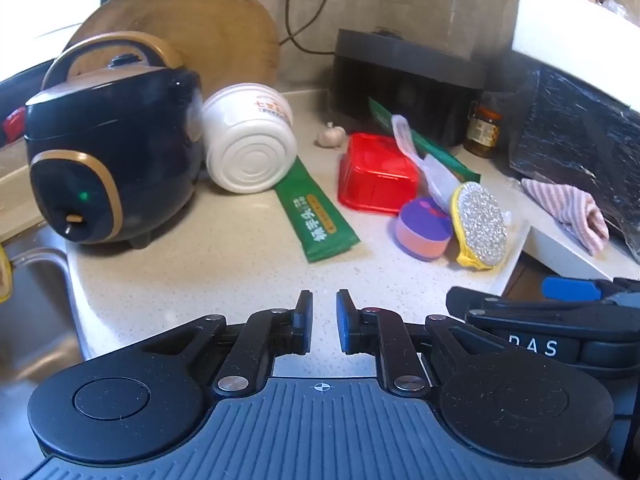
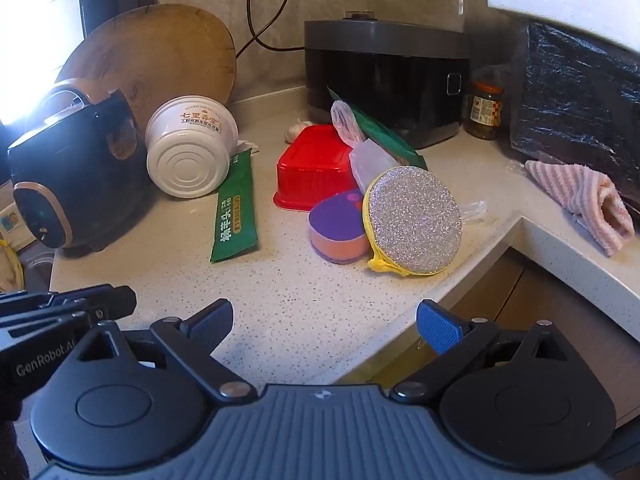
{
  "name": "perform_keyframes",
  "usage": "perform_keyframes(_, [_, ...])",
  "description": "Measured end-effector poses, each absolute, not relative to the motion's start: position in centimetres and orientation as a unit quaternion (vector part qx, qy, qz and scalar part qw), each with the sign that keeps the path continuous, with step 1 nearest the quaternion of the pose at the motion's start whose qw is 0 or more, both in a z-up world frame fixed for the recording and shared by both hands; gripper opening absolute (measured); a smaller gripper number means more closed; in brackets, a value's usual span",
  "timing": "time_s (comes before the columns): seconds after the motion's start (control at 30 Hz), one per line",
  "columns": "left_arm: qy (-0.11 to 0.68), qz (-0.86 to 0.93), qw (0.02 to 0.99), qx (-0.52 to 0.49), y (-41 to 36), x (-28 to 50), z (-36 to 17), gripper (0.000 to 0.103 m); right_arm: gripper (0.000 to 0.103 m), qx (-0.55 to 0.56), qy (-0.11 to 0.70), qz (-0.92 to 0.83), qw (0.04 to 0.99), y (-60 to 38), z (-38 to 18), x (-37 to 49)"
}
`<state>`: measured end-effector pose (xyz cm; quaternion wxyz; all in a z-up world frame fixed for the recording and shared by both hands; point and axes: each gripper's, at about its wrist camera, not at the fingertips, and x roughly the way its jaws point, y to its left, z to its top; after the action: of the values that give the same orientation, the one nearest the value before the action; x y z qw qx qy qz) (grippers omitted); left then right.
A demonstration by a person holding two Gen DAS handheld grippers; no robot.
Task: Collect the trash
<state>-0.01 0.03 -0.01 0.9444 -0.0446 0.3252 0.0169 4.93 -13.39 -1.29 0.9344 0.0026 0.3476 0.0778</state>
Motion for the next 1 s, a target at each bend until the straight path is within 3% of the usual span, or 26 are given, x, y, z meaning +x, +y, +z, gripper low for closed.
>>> perform_keyframes(1.0, [0.349,0.013,0.936,-0.047,-1.5,0.0,-0.8,0.017,0.099,-0.003,0.356,0.087,0.93,-14.6,-1.9,5.1])
